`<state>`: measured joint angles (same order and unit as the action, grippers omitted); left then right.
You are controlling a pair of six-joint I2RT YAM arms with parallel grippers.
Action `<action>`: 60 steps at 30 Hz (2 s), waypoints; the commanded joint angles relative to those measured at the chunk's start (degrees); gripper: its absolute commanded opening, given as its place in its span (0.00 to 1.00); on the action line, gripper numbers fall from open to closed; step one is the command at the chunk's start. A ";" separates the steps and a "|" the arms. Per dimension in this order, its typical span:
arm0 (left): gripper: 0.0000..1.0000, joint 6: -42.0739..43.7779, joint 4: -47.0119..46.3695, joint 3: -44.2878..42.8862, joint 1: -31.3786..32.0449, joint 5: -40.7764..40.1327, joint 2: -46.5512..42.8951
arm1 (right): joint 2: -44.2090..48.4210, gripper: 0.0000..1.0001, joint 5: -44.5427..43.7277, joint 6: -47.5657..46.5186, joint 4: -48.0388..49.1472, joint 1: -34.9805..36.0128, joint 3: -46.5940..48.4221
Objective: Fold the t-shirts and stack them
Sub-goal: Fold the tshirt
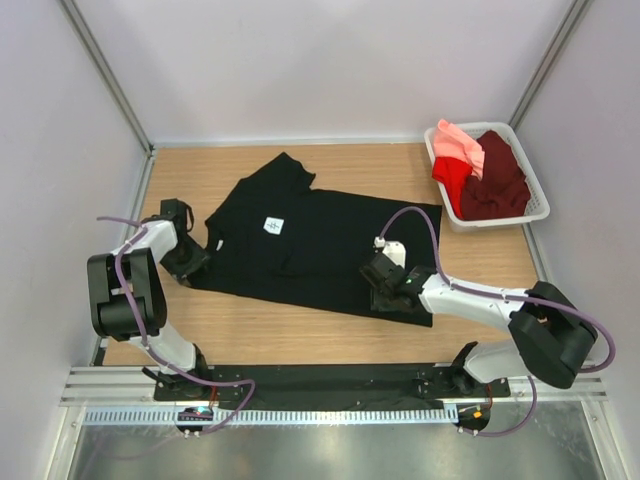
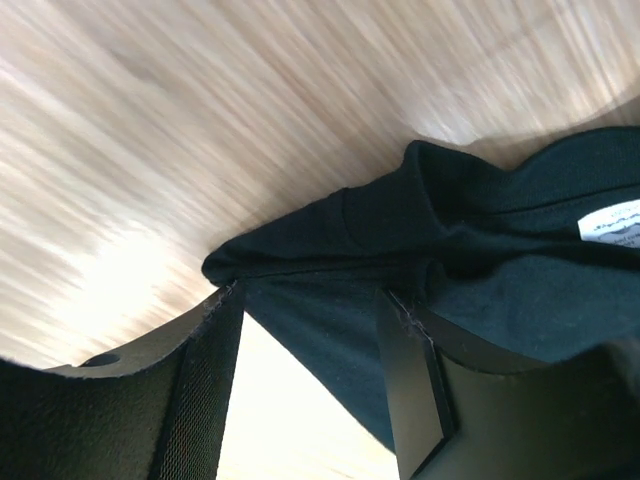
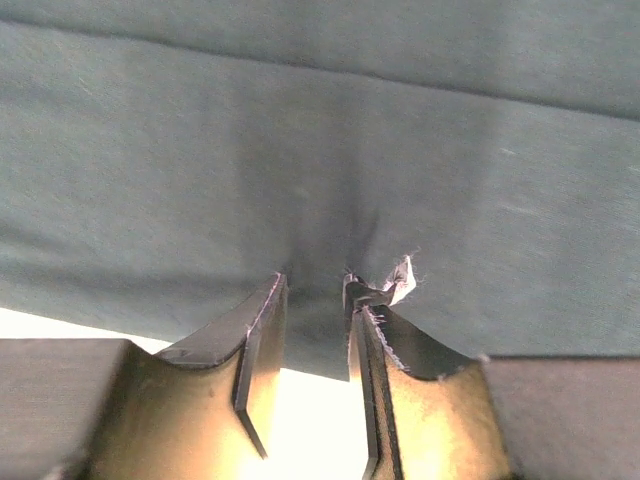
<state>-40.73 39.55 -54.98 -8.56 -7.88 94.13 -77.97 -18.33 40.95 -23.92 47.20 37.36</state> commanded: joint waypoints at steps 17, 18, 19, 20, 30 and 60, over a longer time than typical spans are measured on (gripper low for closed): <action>0.63 1.53 10.89 -3.02 -8.22 -14.01 -2.27 | 11.97 0.43 -1.89 3.00 -10.70 8.17 1.92; 0.63 1.71 11.60 -3.55 -9.27 -14.01 -2.98 | 11.88 0.43 -1.19 2.56 -11.05 8.26 2.27; 0.63 2.32 12.30 -4.25 -9.55 -13.83 -3.77 | 11.88 0.43 -0.66 2.30 -11.23 8.26 2.71; 0.64 2.67 12.91 -5.04 -9.81 -13.83 -4.56 | 11.79 0.43 -0.22 2.12 -11.41 8.26 3.06; 0.68 6.88 -4.65 -19.35 -3.95 17.53 -5.73 | 4.86 0.45 7.78 -9.12 -7.55 -2.02 21.04; 0.62 15.51 2.27 -44.08 9.94 -2.84 16.89 | -6.57 0.42 6.46 -10.20 -11.32 -2.90 29.44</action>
<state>-23.42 38.04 -98.52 -2.42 -1.83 120.05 -84.16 -7.53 27.68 -32.64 44.14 67.37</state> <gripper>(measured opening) 0.620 0.429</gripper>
